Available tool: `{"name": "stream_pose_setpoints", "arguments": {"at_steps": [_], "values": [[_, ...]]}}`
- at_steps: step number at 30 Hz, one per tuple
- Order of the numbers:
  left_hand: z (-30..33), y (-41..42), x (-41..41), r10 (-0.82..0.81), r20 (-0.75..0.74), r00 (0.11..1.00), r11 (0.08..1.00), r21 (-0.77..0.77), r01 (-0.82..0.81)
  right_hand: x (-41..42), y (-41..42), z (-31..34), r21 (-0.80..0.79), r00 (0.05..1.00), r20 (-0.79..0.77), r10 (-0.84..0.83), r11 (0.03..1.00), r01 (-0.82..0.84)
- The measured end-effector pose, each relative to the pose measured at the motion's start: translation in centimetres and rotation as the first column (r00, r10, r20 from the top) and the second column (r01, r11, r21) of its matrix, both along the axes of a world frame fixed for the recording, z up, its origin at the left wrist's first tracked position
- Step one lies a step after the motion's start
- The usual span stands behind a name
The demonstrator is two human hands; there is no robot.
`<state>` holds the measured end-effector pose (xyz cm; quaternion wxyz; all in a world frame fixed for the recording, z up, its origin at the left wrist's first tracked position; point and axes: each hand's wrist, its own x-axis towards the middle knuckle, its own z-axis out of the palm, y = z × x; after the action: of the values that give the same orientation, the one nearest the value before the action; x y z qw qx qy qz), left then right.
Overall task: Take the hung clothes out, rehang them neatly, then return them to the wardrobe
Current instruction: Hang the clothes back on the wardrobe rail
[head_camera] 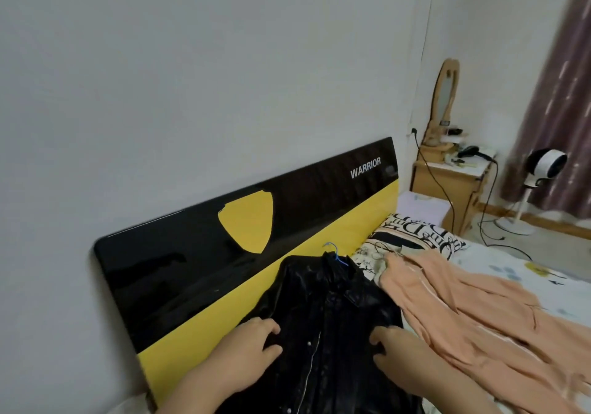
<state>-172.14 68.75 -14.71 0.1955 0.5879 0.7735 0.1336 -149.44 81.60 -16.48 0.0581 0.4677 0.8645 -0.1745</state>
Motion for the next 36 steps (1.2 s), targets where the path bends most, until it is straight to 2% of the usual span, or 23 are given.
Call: {"name": "stream_pose_setpoints", "arguments": {"at_steps": [9, 17, 24, 30, 36], "values": [[-2.3, 12.3, -1.1, 0.027, -0.019, 0.999, 0.999, 0.026, -0.026, -1.6, 12.0, -1.8, 0.038, 0.999, 0.019, -0.041, 0.998, 0.04], [-6.0, 22.6, -3.9, 0.024, -0.099, 0.995, 1.0, -0.012, -0.025, -4.8, 21.6, -6.6, 0.007, 0.993, -0.009, -0.122, 0.993, 0.122], [-11.6, 33.9, -7.5, -0.071, -0.177, 0.982, 0.995, -0.075, 0.059, -9.1, 30.2, -13.7, -0.053, 0.962, -0.032, -0.272, 0.961, 0.27], [-17.1, 42.6, -9.8, -0.06, -0.308, 0.95, 0.998, -0.042, 0.05, -12.4, 37.4, -20.7, -0.145, 0.889, -0.087, -0.45, 0.888, 0.436], [-22.5, 48.1, -10.3, -0.117, -0.413, 0.903, 0.989, -0.131, 0.068, -14.4, 42.4, -26.1, -0.103, 0.879, -0.068, -0.472, 0.879, 0.465]]}}
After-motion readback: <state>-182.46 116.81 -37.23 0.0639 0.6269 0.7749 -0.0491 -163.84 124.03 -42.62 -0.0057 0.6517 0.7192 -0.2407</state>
